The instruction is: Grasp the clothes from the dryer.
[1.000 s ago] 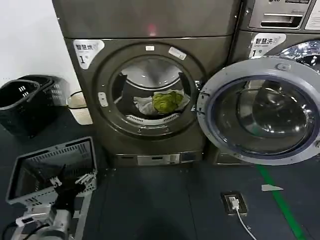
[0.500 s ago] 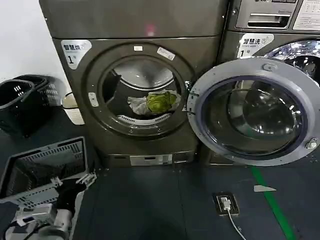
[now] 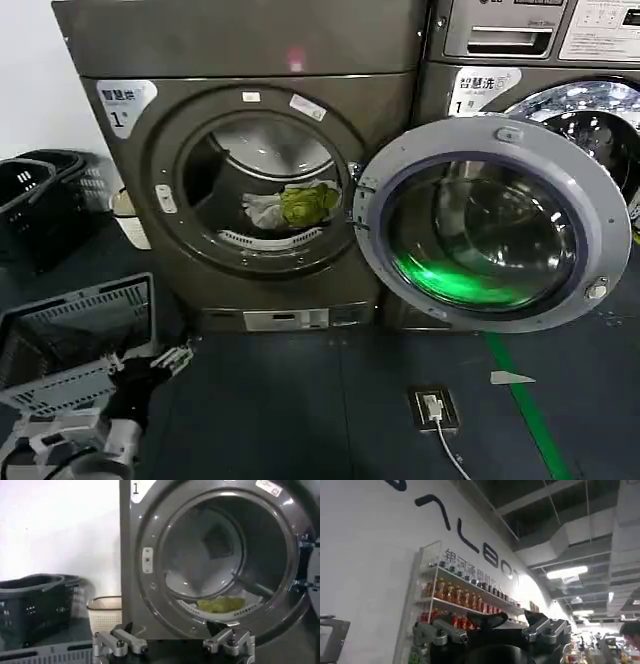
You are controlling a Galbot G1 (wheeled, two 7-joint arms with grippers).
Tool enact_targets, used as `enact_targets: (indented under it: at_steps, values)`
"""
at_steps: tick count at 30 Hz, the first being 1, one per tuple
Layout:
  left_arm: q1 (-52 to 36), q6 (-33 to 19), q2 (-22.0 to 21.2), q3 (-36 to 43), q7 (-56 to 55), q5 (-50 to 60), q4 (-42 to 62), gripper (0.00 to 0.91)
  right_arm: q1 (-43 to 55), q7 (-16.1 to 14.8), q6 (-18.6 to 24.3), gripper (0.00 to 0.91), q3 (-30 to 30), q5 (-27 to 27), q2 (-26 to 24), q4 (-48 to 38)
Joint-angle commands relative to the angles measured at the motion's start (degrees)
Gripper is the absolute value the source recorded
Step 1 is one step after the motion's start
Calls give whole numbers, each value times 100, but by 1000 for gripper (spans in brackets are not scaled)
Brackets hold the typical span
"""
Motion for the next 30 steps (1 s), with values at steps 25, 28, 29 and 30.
enact_targets:
  at_steps: [25, 28, 29, 30]
  values:
    - [-84, -35, -36, -26, 68, 74, -5, 907, 88, -327, 485, 907, -124, 209, 0, 24]
    - [-75, -38, -34, -34, 73, 21, -12, 907, 80, -347, 481, 907, -128, 223, 7, 55]
    - [-76, -38, -29, -33, 75, 20, -12, 907, 72, -347, 482, 907, -116, 222, 6, 54]
    - [-76, -38, -20, -34, 76, 15, -17, 907, 60, -346, 486, 907, -102, 223, 6, 52]
